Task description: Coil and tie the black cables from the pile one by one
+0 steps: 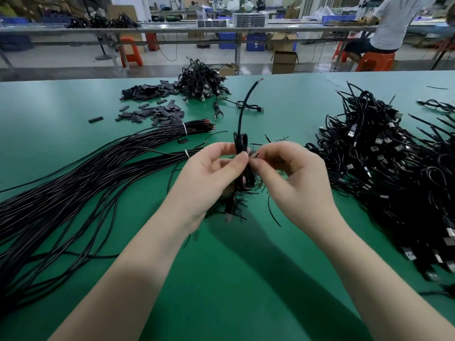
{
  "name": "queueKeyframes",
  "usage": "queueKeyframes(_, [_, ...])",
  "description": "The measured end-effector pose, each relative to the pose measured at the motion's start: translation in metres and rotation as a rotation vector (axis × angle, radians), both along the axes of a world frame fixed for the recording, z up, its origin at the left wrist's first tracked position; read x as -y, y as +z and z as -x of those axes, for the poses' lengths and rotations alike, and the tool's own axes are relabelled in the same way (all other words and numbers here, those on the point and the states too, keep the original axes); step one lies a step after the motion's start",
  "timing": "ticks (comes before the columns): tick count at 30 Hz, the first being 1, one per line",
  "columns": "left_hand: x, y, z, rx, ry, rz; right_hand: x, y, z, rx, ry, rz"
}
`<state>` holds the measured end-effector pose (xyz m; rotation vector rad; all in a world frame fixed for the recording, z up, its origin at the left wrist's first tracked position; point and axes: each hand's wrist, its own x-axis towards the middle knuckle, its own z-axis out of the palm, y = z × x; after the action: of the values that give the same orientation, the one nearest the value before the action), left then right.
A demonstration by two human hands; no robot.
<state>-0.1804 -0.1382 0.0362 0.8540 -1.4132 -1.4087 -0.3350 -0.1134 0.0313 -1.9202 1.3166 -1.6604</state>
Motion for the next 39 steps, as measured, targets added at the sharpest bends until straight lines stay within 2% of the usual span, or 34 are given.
queueKeyframes(3, [0.000, 0.004, 0.002, -0.142, -0.167, -0.413, 0.002, -0.004, 0.003, -0.505, -0.136, 0.478])
queueKeyframes(5, [0.000, 0.005, 0.002, -0.197, -0.208, -0.556, 0.004, -0.007, 0.003, -0.607, -0.176, 0.555])
queueKeyframes(7, [0.002, 0.003, 0.001, -0.179, -0.155, -0.474, 0.004, -0.006, 0.003, -0.463, -0.142, 0.409])
queueKeyframes(10, [0.003, 0.002, 0.000, -0.124, -0.073, -0.299, -0.001, 0.002, 0.000, 0.006, -0.004, -0.037])
queueKeyframes(12, [0.002, 0.000, 0.000, -0.023, -0.048, -0.226, -0.001, 0.001, -0.002, 0.196, 0.046, -0.150])
queueKeyframes(14, [0.001, 0.000, 0.002, 0.043, -0.018, -0.174, -0.002, -0.001, -0.005, 0.126, 0.001, -0.121])
queueKeyframes(18, [-0.005, 0.004, 0.003, 0.116, -0.070, -0.077, -0.003, -0.005, -0.005, -0.224, -0.120, 0.075])
queueKeyframes(20, [-0.006, 0.005, 0.001, 0.157, -0.120, -0.043, -0.002, -0.004, -0.004, -0.252, -0.119, 0.113])
queueKeyframes(22, [-0.004, 0.003, -0.002, 0.116, -0.141, -0.081, -0.002, -0.003, -0.002, -0.227, -0.081, 0.096])
queueKeyframes(25, [-0.002, 0.003, -0.003, 0.022, -0.166, -0.106, -0.003, 0.001, -0.001, -0.098, -0.008, -0.002])
queueKeyframes(29, [-0.001, 0.002, -0.003, -0.030, -0.126, -0.069, -0.003, 0.005, -0.005, 0.323, 0.145, -0.230])
queueKeyframes(32, [-0.001, 0.001, -0.003, -0.040, -0.147, -0.038, -0.002, 0.005, -0.006, 0.722, 0.362, -0.567])
queueKeyframes(34, [-0.002, 0.001, -0.001, -0.088, -0.162, -0.051, -0.003, 0.005, -0.005, 0.887, 0.466, -0.792])
queueKeyframes(36, [-0.003, 0.001, 0.001, -0.104, -0.136, -0.072, -0.003, 0.002, -0.006, 0.865, 0.449, -0.829])
queueKeyframes(39, [-0.001, -0.005, 0.002, -0.036, 0.033, -0.044, -0.002, -0.005, -0.013, 0.649, 0.230, -0.625])
